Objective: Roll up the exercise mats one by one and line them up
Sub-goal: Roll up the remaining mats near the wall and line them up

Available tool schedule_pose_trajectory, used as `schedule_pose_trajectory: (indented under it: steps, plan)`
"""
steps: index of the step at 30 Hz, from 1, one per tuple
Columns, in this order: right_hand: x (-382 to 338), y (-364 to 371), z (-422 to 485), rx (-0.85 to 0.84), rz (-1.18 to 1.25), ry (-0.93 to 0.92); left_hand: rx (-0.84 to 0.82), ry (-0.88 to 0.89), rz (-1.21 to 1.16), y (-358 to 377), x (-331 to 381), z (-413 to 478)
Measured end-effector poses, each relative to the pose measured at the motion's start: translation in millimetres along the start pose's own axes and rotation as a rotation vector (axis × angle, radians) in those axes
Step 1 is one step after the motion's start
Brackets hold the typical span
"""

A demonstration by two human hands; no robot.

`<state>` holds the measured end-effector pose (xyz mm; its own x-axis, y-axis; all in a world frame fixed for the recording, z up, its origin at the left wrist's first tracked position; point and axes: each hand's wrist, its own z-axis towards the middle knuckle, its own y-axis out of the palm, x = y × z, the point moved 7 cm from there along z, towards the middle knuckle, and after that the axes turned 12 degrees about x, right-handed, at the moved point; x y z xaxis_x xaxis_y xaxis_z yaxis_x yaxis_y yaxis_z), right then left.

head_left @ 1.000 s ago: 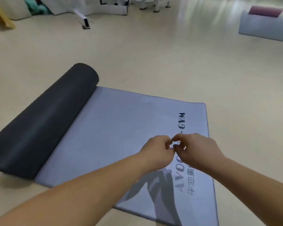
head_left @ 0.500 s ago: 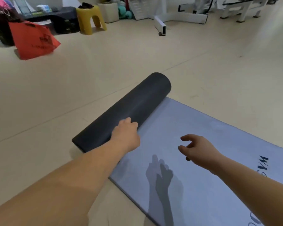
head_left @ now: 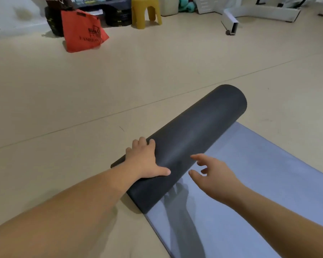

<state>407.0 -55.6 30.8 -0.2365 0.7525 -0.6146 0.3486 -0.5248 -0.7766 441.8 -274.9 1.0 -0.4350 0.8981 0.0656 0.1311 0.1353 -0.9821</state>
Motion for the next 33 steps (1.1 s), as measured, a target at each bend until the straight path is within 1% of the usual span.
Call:
schedule_pose_trajectory:
  steps: [2, 4, 5, 7, 10, 12, 14, 15, 16, 17, 18, 19, 20, 21, 23, 24, 25, 26, 27, 28, 29, 31, 32, 33]
  plan:
    - [10.6, -10.7, 4.2, 0.094, -0.133, -0.101, 0.081, 0.087, 0.068, 5.2, 32.9, -27.7]
    - [24.2, -23.7, 8.8, 0.168, -0.28, -0.193, 0.081, 0.138, 0.041, 9.9, 58.9, -50.4]
    - [30.4, -27.3, 10.2, 0.16, -0.346, -0.228, 0.05, 0.159, 0.005, 12.0, 70.5, -60.3]
    - [32.7, -26.1, 9.2, 0.083, -0.432, -0.321, 0.004, 0.183, -0.033, 13.3, 89.8, -79.3]
    - [16.0, -19.8, 15.6, 0.037, -0.495, -0.483, -0.02, 0.241, 0.052, 13.1, 123.4, -111.0]
    - [11.8, -20.4, 23.1, 0.039, -0.505, -0.506, -0.131, 0.301, 0.087, 16.0, 151.9, -139.7]
    - [28.0, -24.9, 27.8, 0.002, -0.509, -0.424, -0.263, 0.378, 0.049, 14.4, 175.0, -164.4]
    - [40.5, -26.9, 25.8, -0.01, -0.536, -0.384, -0.28, 0.388, -0.053, 8.7, 179.0, -168.4]
    - [53.0, -28.8, 21.2, 0.004, -0.575, -0.361, -0.248, 0.368, -0.183, -0.5, 176.8, -164.2]
    - [66.3, -31.0, 13.9, 0.024, -0.616, -0.343, -0.168, 0.334, -0.304, -11.2, 170.3, -152.9]
    - [80.1, -34.7, 4.2, 0.044, -0.627, -0.314, -0.065, 0.303, -0.351, -20.2, 160.2, -137.1]
    - [94.3, -39.3, -7.5, 0.066, -0.612, -0.275, 0.024, 0.274, -0.336, -25.4, 150.0, -121.0]
    - [108.6, -44.3, -21.4, 0.101, -0.577, -0.24, 0.051, 0.238, -0.313, -24.5, 142.9, -106.2]
    - [124.0, -49.1, -37.2, 0.139, -0.541, -0.21, -0.007, 0.182, -0.317, -15.1, 140.8, -95.3]
    - [158.6, -55.2, -72.7, 0.172, -0.484, -0.139, -0.215, 0.109, -0.378, 14.7, 154.9, -90.4]
    - [175.4, -57.5, -90.2, 0.179, -0.454, -0.108, -0.283, 0.101, -0.419, 27.4, 168.8, -94.5]
    - [191.9, -59.8, -107.3, 0.177, -0.43, -0.084, -0.313, 0.107, -0.449, 36.8, 183.7, -102.3]
    - [205.3, -64.0, -122.6, 0.173, -0.413, -0.063, -0.306, 0.128, -0.453, 44.3, 198.3, -112.9]
    - [216.2, -71.6, -135.5, 0.185, -0.397, -0.038, -0.272, 0.152, -0.408, 48.1, 212.4, -126.6]
    - [223.9, -83.0, -144.4, 0.222, -0.371, 0.0, -0.212, 0.175, -0.33, 49.8, 225.4, -140.9]
    - [229.0, -98.8, -151.0, 0.297, -0.334, 0.058, -0.15, 0.21, -0.245, 47.1, 240.0, -157.1]
    - [232.3, -131.8, -159.1, 0.476, -0.248, 0.155, -0.083, 0.336, -0.135, 35.0, 276.6, -197.4]
    - [231.5, -141.9, -160.0, 0.516, -0.214, 0.173, -0.081, 0.423, -0.127, 32.8, 294.5, -218.6]
    - [230.7, -148.1, -160.4, 0.518, -0.195, 0.192, -0.093, 0.522, -0.163, 33.7, 311.0, -238.6]
